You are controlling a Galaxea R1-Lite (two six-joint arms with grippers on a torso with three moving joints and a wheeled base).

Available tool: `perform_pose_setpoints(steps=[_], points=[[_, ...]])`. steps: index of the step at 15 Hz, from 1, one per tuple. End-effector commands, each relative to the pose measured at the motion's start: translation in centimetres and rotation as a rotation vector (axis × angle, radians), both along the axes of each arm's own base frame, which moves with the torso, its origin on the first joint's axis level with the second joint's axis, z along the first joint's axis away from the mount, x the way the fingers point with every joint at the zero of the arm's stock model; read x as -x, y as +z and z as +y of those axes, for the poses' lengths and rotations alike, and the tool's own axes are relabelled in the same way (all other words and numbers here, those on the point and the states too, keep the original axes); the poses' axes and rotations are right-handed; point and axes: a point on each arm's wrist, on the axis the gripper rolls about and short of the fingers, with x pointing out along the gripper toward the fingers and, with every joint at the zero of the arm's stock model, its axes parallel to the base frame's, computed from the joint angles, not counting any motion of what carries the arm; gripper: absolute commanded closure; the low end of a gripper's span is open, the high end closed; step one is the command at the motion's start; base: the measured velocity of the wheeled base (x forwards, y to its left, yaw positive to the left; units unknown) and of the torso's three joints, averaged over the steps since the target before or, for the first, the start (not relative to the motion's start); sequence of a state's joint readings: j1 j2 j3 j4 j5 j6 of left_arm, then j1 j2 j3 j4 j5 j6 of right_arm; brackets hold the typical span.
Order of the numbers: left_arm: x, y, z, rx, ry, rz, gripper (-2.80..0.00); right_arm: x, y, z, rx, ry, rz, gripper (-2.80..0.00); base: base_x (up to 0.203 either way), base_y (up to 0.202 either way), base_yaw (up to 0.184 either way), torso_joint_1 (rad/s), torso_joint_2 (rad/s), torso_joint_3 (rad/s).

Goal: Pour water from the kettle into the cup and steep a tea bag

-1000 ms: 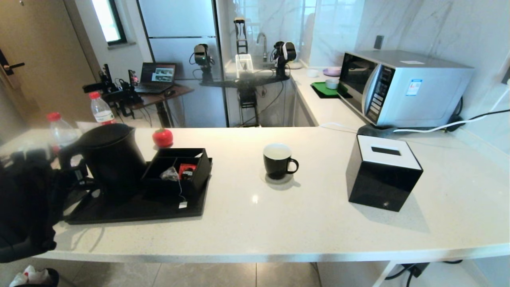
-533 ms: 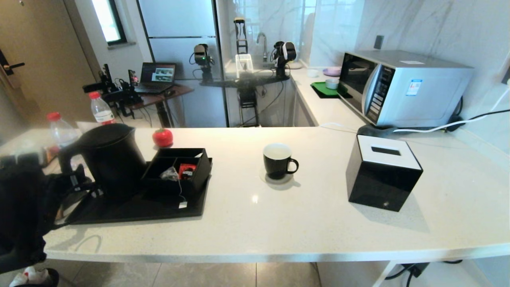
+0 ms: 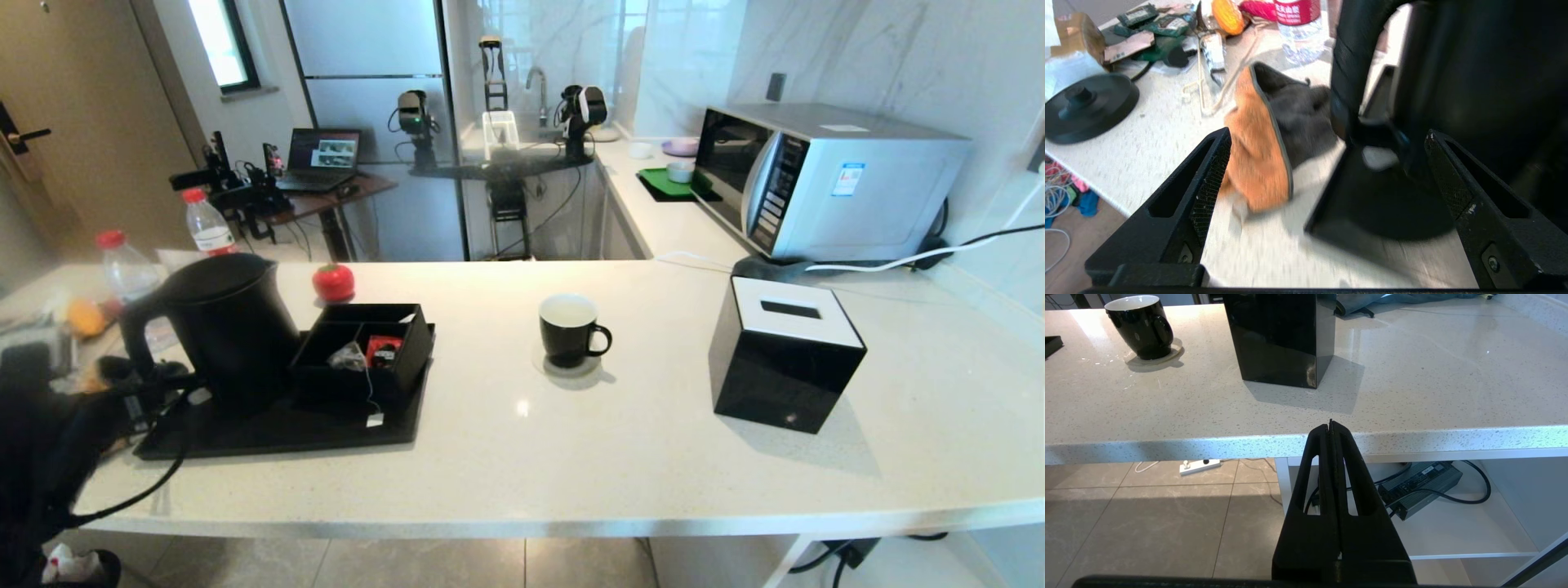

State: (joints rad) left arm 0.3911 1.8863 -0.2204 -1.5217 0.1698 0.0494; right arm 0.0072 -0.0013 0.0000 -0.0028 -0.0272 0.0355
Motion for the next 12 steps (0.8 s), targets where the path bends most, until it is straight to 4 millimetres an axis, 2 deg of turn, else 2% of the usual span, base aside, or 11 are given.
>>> perform_pose_setpoints(steps=[1,8,12], points=[[1.7,1.5,-0.7,-0.026,-0.004,-0.065,0.00,0.0,0.0,0.0,0.000,0.000,0.001,0.00,0.000,0.000,0.000,0.000,0.00,0.000],[6.3,2.9,-2.7,-0.038,-0.059,-0.101,0.00,0.0,0.0,0.0,0.000,0.000,0.001,0.00,0.000,0.000,0.000,0.000,0.00,0.000],[7.1,4.3,-3.6,-0.070,-0.100,-0.167,0.00,0.0,0.0,0.0,0.000,0.000,0.001,0.00,0.000,0.000,0.000,0.000,0.00,0.000]])
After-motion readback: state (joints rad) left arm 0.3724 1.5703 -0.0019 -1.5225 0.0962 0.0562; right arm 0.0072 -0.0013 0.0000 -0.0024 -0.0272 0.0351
